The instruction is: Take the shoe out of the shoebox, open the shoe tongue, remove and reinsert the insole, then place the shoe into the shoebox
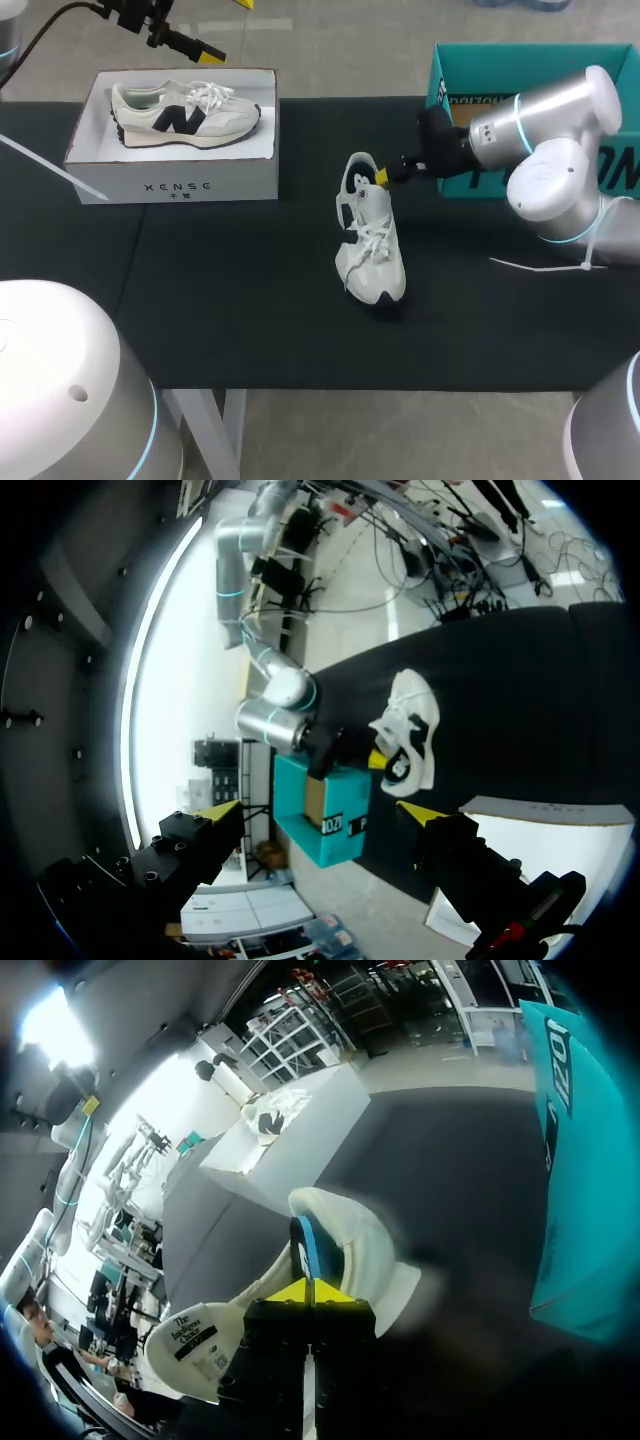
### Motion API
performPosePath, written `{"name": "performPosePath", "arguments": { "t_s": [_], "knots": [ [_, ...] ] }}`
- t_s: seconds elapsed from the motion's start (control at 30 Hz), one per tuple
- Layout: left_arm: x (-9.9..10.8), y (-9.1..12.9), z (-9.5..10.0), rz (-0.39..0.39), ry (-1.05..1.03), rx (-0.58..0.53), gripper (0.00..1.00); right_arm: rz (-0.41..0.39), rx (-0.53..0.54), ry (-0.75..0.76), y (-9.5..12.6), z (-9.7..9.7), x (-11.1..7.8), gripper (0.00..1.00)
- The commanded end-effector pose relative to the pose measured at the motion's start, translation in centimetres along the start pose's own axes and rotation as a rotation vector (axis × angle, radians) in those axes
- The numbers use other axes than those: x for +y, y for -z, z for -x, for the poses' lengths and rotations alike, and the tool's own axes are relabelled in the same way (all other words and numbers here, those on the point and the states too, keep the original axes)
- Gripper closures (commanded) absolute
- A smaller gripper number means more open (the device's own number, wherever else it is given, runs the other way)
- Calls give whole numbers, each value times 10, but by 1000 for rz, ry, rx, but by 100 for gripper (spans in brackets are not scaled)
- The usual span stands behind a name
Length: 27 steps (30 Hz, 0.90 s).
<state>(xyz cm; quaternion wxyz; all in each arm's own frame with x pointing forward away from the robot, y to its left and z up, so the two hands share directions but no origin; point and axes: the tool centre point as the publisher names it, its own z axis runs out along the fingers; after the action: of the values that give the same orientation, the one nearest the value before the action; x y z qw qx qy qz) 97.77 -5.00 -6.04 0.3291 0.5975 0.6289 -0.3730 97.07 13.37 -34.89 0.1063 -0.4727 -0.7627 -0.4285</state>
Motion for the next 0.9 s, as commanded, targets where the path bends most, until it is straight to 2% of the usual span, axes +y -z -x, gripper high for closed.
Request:
{"name": "performPosePath", "arguments": {
  "t_s": [0.03, 0.23, 0.3, 0.33, 0.37, 0.47, 0.6, 0.9],
  "knots": [
    [0, 0, 0, -1, -1, 5, 0, -10, 2, 5, -2, 4, 6, 100],
    [0, 0, 0, -1, -1, 5, 0, -11, 4, 12, -4, 10, 10, 98],
    [0, 0, 0, -1, -1, 5, 0, -10, 4, 14, -4, 12, 11, 92],
    [0, 0, 0, -1, -1, 5, 0, -11, 4, 14, -5, 13, 12, 82],
    [0, 0, 0, -1, -1, 5, 0, -10, 4, 14, -5, 13, 12, 79],
    [0, 0, 0, -1, -1, 5, 0, -10, 5, 13, -6, 14, 13, 81],
    [0, 0, 0, -1, -1, 5, 0, -10, 7, 15, -7, 13, 16, 74],
    [0, 0, 0, -1, -1, 5, 0, -7, 2, 12, -7, 8, 16, 75]
  ]
}}
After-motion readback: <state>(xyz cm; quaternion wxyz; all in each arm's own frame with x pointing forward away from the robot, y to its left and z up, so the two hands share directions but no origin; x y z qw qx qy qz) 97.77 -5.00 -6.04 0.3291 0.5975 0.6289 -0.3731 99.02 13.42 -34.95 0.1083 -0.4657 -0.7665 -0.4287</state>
